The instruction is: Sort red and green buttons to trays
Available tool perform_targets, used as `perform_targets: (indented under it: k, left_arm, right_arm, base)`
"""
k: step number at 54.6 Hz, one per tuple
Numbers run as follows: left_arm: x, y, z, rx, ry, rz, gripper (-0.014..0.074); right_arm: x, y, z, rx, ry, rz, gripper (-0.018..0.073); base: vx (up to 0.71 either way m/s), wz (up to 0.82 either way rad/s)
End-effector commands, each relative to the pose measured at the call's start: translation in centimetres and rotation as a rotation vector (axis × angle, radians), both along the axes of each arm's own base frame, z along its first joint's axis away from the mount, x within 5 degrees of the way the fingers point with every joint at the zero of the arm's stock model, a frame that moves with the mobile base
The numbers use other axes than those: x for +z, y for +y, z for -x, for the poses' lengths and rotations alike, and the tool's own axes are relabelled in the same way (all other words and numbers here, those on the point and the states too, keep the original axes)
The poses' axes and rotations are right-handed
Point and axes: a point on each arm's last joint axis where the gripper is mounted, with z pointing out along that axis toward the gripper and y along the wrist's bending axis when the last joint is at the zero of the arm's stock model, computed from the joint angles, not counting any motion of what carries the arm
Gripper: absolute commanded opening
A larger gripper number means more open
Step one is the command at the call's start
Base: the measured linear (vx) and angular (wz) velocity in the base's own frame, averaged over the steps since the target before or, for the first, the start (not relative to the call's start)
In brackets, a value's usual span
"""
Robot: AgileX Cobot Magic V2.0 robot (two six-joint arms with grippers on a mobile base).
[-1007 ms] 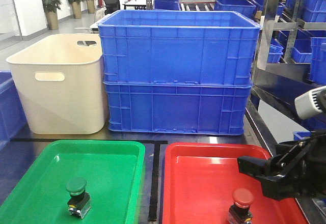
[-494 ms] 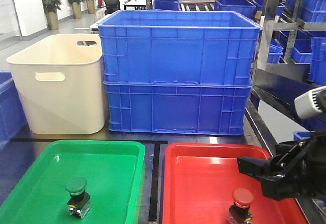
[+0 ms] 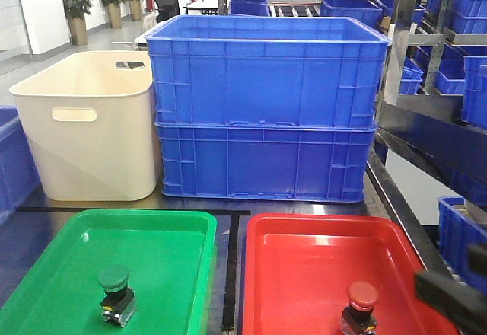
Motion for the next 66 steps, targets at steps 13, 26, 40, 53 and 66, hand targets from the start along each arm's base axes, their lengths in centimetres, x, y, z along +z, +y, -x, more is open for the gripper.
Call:
perform_targets:
  k: [13, 26, 40, 53, 66]
  left_arm:
    - [1.4, -0.1, 0.2, -0.009, -0.103, 0.017, -0.0006]
    - [1.4, -0.1, 0.2, -0.009, -0.103, 0.017, -0.0006]
    - [1.4, -0.1, 0.2, -0.009, -0.103, 0.017, -0.0006]
    - [1.4, -0.1, 0.2, -0.009, -0.102, 0.017, -0.0006]
    - [1.4, -0.1, 0.2, -0.009, -0.099, 0.017, -0.0006]
  right_arm:
    - [-5.3, -2.6, 4.8, -0.113, -0.319, 0.032, 0.0119]
    - [-10.5, -3.7, 5.3, -0.229, -0.389, 0.001, -0.0013]
    - [-15.8, -5.0, 5.8, -0.425, -0.374, -0.092, -0.0011]
    - [-16.7, -5.6, 7.1, -0.517, -0.388, -0.073, -0.001]
    - [-16.6, -5.7, 7.1, -0.533, -0.403, -0.074, -0.0009]
  base:
    - [0.0, 0.0]
    - [0.0, 0.0]
    - [0.0, 0.0]
    - [0.0, 0.0]
    - [0.0, 0.0]
